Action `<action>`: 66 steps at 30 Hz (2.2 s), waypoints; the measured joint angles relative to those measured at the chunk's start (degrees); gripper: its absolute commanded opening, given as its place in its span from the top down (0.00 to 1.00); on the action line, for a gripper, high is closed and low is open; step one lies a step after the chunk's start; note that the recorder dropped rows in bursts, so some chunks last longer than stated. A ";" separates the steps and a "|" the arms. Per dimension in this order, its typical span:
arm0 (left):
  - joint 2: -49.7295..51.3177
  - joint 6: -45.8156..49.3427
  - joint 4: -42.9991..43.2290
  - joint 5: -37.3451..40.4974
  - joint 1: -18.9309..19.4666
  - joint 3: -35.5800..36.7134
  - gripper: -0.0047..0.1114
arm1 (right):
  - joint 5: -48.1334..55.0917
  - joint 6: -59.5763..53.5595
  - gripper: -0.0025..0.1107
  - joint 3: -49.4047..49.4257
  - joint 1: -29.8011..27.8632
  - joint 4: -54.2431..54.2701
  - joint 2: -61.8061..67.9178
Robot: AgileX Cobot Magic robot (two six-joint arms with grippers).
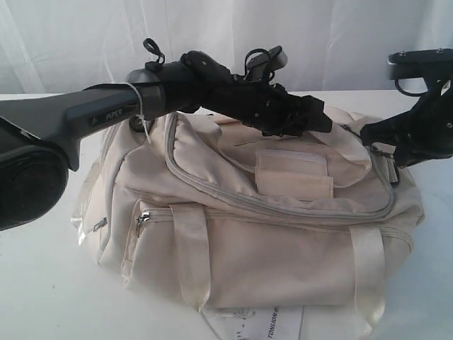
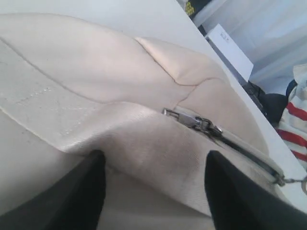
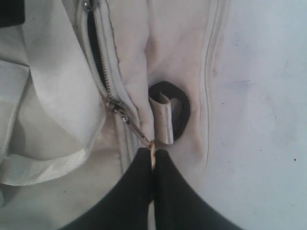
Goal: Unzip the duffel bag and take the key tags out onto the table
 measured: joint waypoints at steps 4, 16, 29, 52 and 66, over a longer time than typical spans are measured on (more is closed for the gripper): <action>0.49 2.13 -2.89 -3.03 0.00 0.00 0.80 | -0.31 0.00 0.98 0.00 0.00 0.22 0.00; -0.51 6.64 2.05 -2.35 0.40 0.00 0.89 | -0.43 0.00 0.98 0.00 0.00 0.61 0.00; -4.32 8.99 29.05 -0.73 -0.94 0.00 0.18 | -0.43 0.00 0.98 0.00 0.00 1.29 0.00; -1.42 12.20 39.43 -9.22 -4.19 0.00 0.96 | -0.93 0.00 0.98 0.00 0.00 2.46 0.00; -5.21 3.51 50.35 -7.39 -4.62 0.00 0.96 | 2.46 -0.39 0.98 0.00 0.00 2.81 -0.66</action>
